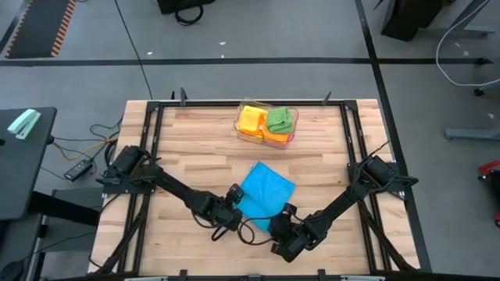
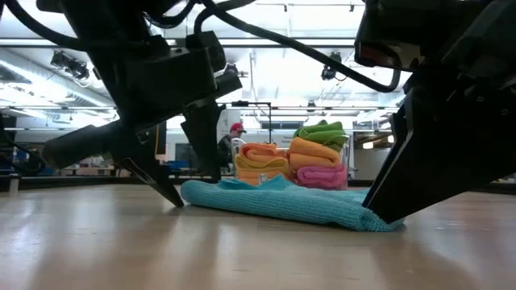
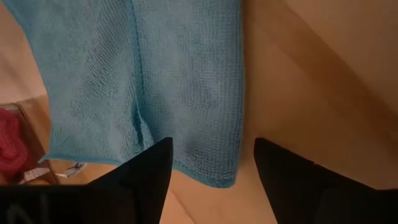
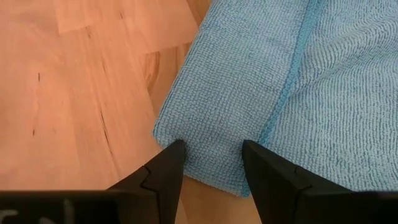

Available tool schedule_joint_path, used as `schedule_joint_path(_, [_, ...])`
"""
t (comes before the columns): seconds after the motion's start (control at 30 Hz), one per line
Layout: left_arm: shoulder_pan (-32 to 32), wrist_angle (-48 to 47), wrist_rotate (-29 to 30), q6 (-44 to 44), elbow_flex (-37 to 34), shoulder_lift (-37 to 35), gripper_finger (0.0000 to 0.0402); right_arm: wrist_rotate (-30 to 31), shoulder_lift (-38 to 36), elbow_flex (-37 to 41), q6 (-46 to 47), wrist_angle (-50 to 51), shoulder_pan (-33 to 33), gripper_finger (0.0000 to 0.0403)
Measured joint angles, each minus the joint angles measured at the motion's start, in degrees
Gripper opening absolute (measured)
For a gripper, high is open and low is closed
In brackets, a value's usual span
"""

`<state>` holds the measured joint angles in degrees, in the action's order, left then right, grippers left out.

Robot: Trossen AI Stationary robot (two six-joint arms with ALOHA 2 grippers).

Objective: Fold microfiber towels
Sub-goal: Fold the blue microfiber cloth

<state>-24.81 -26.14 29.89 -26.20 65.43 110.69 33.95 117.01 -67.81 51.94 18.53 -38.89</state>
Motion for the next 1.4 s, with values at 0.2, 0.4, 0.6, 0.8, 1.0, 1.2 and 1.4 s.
schedule_joint_path(0.2, [0.3,0.0,0.2,0.0,-0.1,0.2,0.0209,0.0,0.0,0.0,-0.4,-0.1,0.0,0.0174])
schedule_joint_path(0.4, [0.8,-0.2,0.2,-0.6,-0.2,0.3,0.0166,-0.1,0.0,0.0,-0.7,-0.5,0.0,0.0174])
schedule_joint_path(0.6, [0.8,-0.2,0.2,-0.3,-0.2,0.4,0.013,-0.1,0.0,0.0,-0.7,-0.5,0.0,0.0174])
schedule_joint_path(0.8, [0.9,-0.1,0.3,1.9,-0.3,0.5,0.0071,-1.6,0.0,0.0,-0.8,-0.5,0.0,0.0174])
schedule_joint_path(1.0, [1.0,-0.7,-2.7,3.9,0.0,0.4,0.0013,-3.5,-3.9,0.0,-0.7,1.6,-0.1,0.0174])
schedule_joint_path(1.2, [1.0,-8.0,-6.8,7.6,4.8,0.4,0.0024,2.7,-7.3,0.0,-3.0,0.3,-1.5,0.0174])
schedule_joint_path(1.4, [2.4,-15.0,-15.6,12.4,10.8,0.4,0.0013,9.0,-5.3,0.0,-13.0,-10.2,-1.4,0.0174])
